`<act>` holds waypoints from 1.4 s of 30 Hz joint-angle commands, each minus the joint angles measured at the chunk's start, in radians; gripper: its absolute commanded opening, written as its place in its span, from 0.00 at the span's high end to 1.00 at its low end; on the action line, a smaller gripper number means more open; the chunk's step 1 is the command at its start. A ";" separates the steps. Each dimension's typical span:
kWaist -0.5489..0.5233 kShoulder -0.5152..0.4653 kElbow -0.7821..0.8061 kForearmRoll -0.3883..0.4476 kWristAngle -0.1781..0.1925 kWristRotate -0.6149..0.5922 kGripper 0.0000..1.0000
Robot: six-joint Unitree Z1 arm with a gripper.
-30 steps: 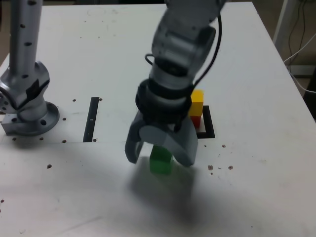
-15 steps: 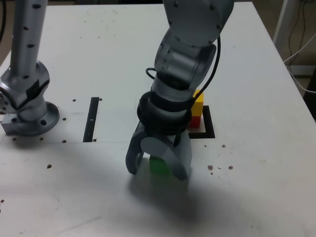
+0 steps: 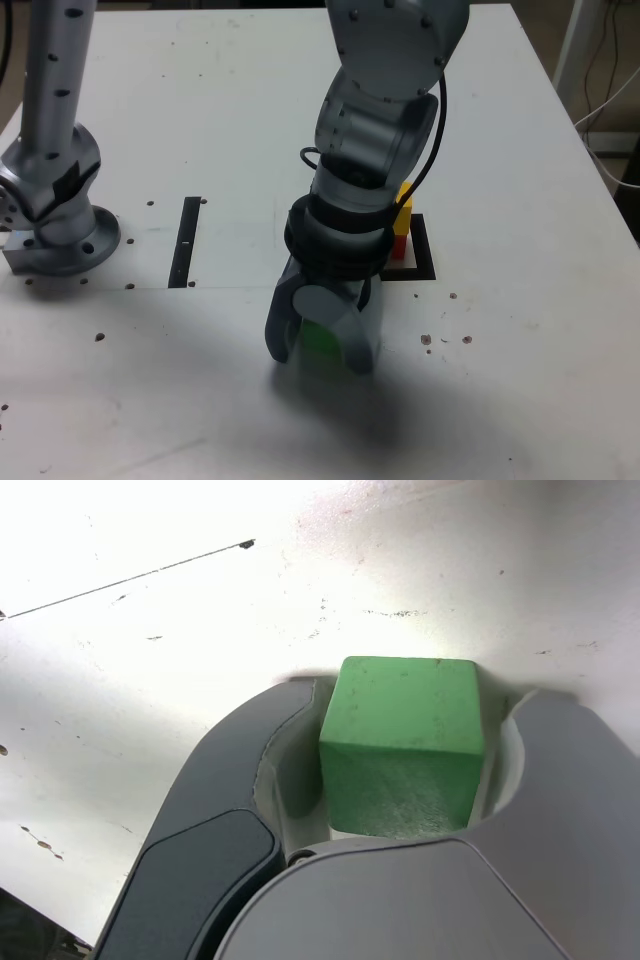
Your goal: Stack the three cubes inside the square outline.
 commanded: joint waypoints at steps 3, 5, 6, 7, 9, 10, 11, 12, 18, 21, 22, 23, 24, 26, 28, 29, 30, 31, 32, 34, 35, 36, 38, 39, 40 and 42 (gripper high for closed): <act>0.002 -0.002 0.002 0.000 -0.001 0.002 0.72; 0.002 -0.003 0.002 0.000 0.000 0.002 0.72; 0.002 -0.003 0.002 0.001 0.000 0.002 0.72; 0.002 -0.005 0.002 0.002 0.001 0.002 0.72; 0.002 -0.010 0.001 0.006 0.005 0.002 0.72; 0.002 -0.013 0.000 0.010 0.009 0.002 0.72; 0.002 -0.018 -0.002 0.014 0.012 0.002 0.72; 0.002 -0.024 -0.004 0.021 0.017 0.002 0.72; 0.002 -0.067 -0.023 0.090 0.045 -0.007 0.72; 0.002 -0.090 -0.044 0.145 0.061 -0.012 0.72; 0.002 -0.097 -0.055 0.166 0.068 -0.014 0.72; 0.002 -0.104 -0.068 0.188 0.075 -0.015 0.72; 0.002 -0.111 -0.082 0.210 0.081 -0.016 0.72; 0.002 -0.122 -0.118 0.261 0.096 -0.016 0.72; 0.006 -0.128 -0.148 0.300 0.107 -0.016 0.72; 0.008 -0.130 -0.162 0.317 0.112 -0.016 0.72; 0.012 -0.133 -0.174 0.331 0.116 -0.015 0.72; 0.017 -0.135 -0.186 0.344 0.120 -0.014 0.72; 0.024 -0.137 -0.197 0.356 0.123 -0.012 0.72; 0.040 -0.140 -0.218 0.378 0.129 -0.004 0.72; 0.049 -0.141 -0.230 0.387 0.132 0.001 0.72; 0.059 -0.141 -0.242 0.396 0.134 0.007 0.72; 0.081 -0.140 -0.267 0.415 0.139 0.021 0.72; 0.093 -0.139 -0.280 0.423 0.142 0.028 0.72; 0.105 -0.138 -0.292 0.431 0.144 0.035 0.72; 0.130 -0.137 -0.314 0.447 0.148 0.049 0.72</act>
